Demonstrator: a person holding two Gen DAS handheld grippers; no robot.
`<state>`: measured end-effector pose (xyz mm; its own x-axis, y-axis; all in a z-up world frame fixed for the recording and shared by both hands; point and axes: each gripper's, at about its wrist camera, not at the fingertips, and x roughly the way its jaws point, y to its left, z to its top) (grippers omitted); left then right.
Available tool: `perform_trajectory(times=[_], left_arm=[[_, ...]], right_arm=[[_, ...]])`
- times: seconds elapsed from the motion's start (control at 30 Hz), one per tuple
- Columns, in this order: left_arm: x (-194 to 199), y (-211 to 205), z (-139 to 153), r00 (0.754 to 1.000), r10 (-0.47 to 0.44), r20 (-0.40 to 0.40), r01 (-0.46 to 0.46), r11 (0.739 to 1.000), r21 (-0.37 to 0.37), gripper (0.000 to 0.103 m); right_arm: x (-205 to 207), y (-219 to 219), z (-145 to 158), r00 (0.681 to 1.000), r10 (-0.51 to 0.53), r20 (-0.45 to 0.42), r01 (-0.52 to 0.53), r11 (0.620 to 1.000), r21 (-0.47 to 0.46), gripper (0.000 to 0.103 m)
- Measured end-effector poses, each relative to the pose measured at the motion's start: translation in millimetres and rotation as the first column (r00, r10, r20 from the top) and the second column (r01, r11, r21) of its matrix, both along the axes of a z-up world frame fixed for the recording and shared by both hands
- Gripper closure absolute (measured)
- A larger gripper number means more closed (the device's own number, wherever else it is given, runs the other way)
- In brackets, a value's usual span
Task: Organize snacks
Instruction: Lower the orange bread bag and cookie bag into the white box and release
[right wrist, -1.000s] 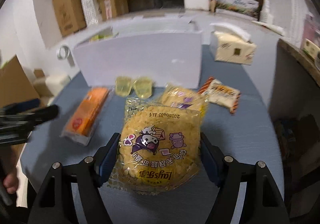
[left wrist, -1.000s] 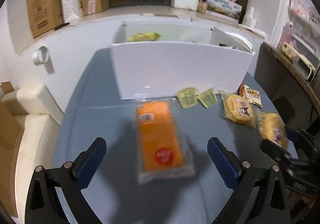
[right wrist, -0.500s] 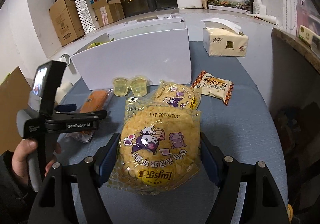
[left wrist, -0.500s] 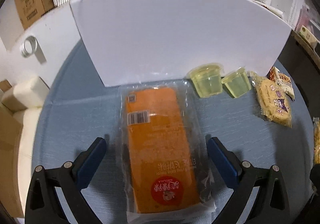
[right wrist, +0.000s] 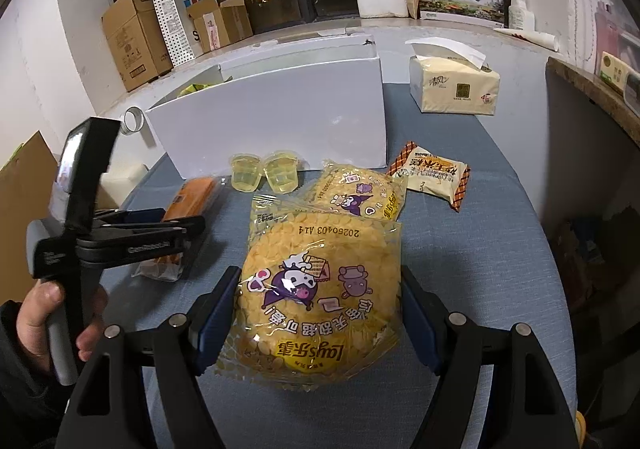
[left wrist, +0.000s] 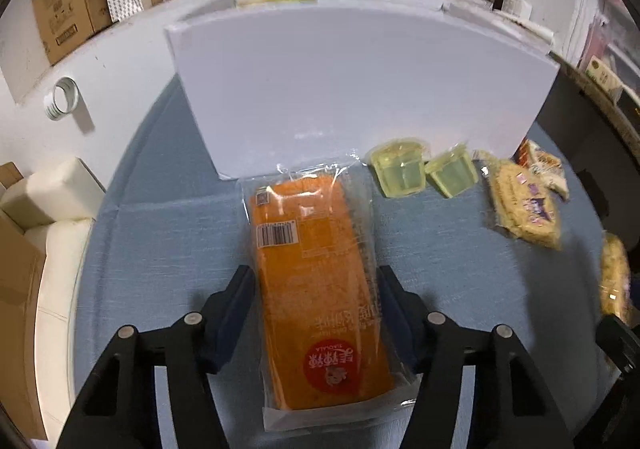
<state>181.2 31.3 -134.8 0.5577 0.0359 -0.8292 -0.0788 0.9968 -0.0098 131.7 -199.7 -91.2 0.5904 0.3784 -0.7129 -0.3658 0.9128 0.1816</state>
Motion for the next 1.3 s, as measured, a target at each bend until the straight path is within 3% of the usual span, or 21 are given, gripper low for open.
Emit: perform_trajectory(times=[0.2, 0.4, 0.67, 0.83, 0.97, 1.17, 1.23, 1.27, 1.3], left_arm=[[-34.0, 9.2, 32.7, 0.996, -0.012, 0.087, 0.017, 0.998, -0.055, 0.038], [-48.1, 10.0, 90.6, 0.978, -0.029, 0.205, 0.045, 0.996, -0.073, 0.038], [0.8, 11.8, 146.1, 0.956, -0.053, 0.289, 0.082, 0.993, -0.088, 0.038], [70.9, 13.0, 173.5, 0.953, -0.058, 0.298, 0.091, 0.991, -0.101, 0.038], [121.4, 9.3, 168.1, 0.964, -0.059, 0.258, 0.084, 0.993, -0.086, 0.038], [163.3, 6.1, 142.4, 0.975, -0.081, 0.206, 0.091, 0.995, -0.038, 0.035], [172.7, 6.1, 132.3, 0.979, -0.091, 0.181, 0.100, 0.994, -0.039, 0.019], [176.7, 7.7, 126.6, 0.980, -0.095, 0.176, 0.106, 0.993, -0.054, 0.004], [178.8, 10.1, 122.7, 0.982, -0.085, 0.172, 0.097, 0.993, -0.065, 0.000]], right_arm=[[0.2, 0.0, 1.6, 1.000, 0.008, 0.005, -0.008, 1.000, 0.003, 0.024], [5.7, -0.7, 18.0, 0.999, 0.012, 0.034, -0.013, 0.999, 0.029, 0.024], [37.7, 12.0, 77.6, 0.989, 0.056, 0.134, -0.069, 0.993, 0.096, 0.024], [104.6, 25.5, 124.4, 0.981, 0.069, 0.179, -0.091, 0.989, 0.117, 0.024], [168.6, 32.4, 135.7, 0.989, 0.034, 0.142, -0.049, 0.993, 0.103, 0.024], [237.9, 45.5, 119.3, 0.998, 0.043, 0.055, -0.047, 0.996, 0.073, 0.024], [250.6, 46.7, 113.1, 0.998, 0.043, 0.038, -0.045, 0.997, 0.068, 0.024], [255.7, 46.0, 109.6, 0.999, 0.042, 0.023, -0.044, 0.996, 0.073, 0.022], [264.7, 46.1, 103.7, 0.999, 0.052, -0.014, -0.050, 0.994, 0.094, 0.020]])
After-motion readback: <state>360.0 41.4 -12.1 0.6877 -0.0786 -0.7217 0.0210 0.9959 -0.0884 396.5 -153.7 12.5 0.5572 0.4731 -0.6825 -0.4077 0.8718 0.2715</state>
